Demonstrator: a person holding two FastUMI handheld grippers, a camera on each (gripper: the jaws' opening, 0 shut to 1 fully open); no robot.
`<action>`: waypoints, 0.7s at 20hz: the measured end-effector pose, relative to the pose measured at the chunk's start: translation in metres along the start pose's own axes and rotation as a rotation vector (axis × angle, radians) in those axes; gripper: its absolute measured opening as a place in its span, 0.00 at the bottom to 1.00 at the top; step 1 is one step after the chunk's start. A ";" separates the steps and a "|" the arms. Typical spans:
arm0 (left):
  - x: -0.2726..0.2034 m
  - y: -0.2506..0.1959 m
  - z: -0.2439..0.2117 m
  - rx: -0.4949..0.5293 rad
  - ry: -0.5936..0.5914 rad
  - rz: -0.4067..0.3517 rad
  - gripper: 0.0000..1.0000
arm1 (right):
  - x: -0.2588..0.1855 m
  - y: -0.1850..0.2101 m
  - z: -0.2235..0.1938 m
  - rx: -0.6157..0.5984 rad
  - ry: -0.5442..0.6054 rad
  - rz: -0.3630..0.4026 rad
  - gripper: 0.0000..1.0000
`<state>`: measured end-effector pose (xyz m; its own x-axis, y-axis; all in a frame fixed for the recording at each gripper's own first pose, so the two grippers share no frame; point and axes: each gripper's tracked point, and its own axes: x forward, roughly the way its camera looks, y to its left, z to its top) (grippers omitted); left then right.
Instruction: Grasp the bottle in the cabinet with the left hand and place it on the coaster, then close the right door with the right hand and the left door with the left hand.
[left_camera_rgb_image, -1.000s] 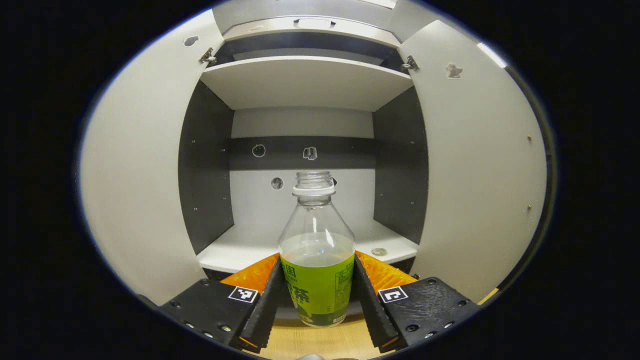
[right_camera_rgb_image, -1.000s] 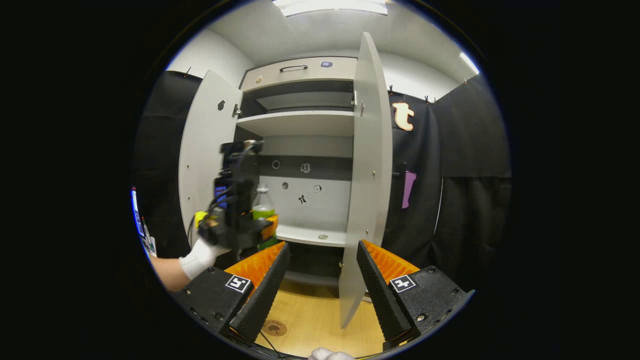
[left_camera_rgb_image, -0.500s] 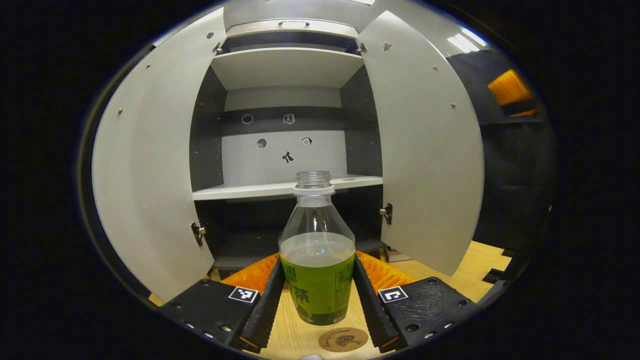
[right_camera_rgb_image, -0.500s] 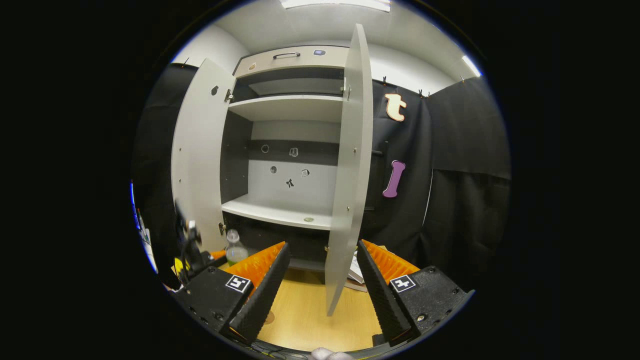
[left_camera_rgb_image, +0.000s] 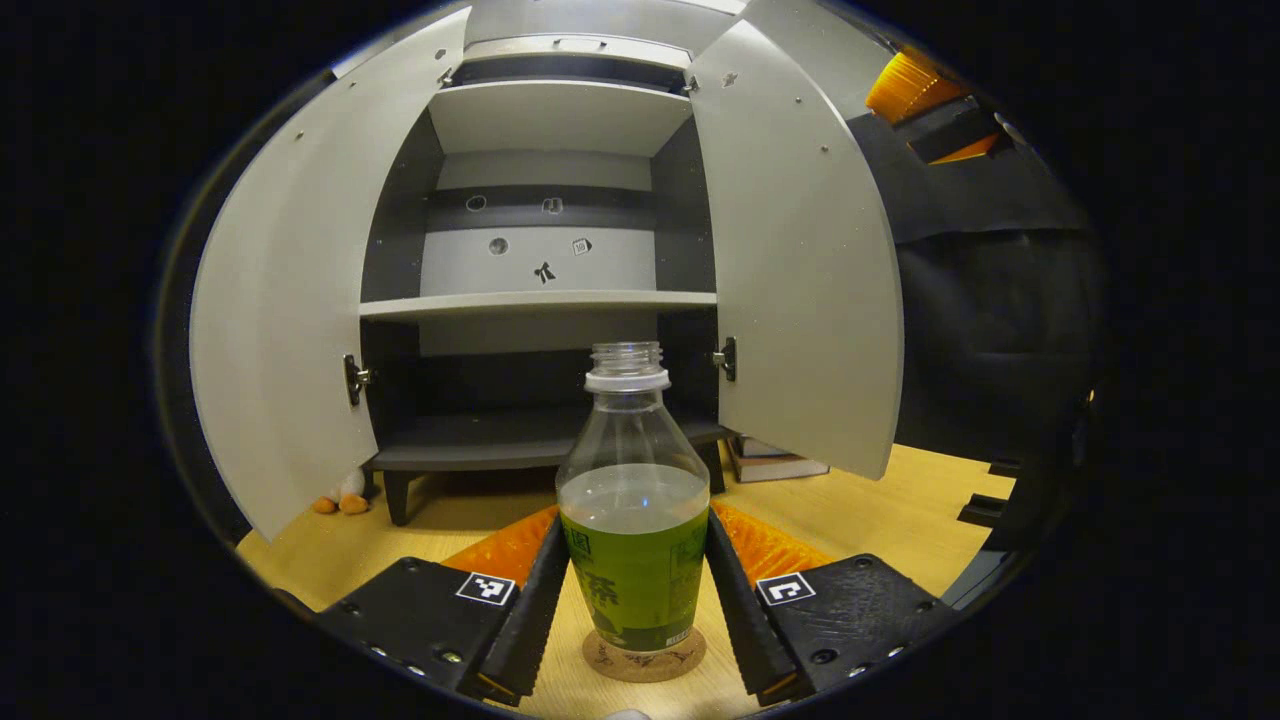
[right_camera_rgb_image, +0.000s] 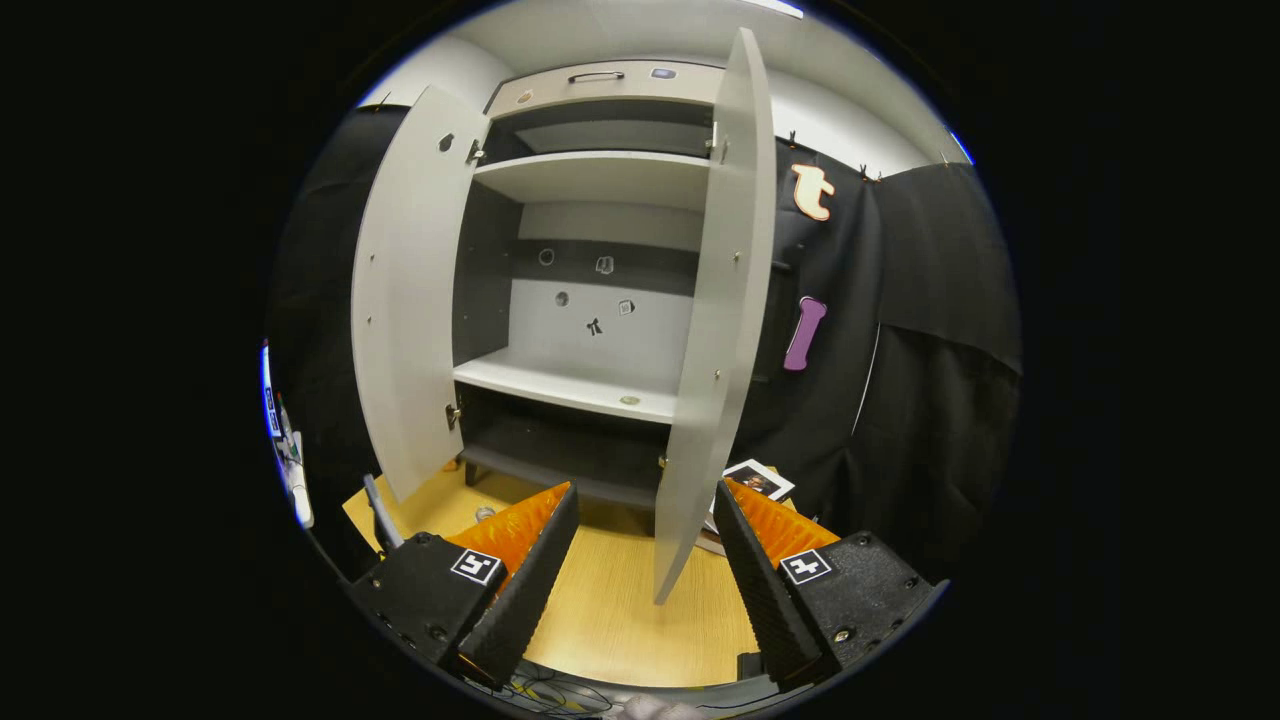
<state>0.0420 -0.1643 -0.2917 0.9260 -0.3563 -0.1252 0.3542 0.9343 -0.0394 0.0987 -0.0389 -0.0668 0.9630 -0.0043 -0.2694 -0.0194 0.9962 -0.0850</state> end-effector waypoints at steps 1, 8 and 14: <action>0.000 0.002 -0.006 -0.021 0.000 0.000 0.73 | 0.000 0.002 0.000 -0.005 0.001 0.004 0.83; -0.001 0.006 -0.029 -0.025 -0.019 0.001 0.74 | -0.003 0.007 0.002 -0.028 0.001 0.018 0.83; -0.006 0.005 -0.030 0.020 0.019 0.006 1.00 | -0.009 0.012 -0.004 -0.045 0.015 0.028 0.84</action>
<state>0.0341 -0.1575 -0.3211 0.9254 -0.3504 -0.1445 0.3514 0.9360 -0.0193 0.0885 -0.0272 -0.0690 0.9579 0.0217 -0.2862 -0.0585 0.9910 -0.1206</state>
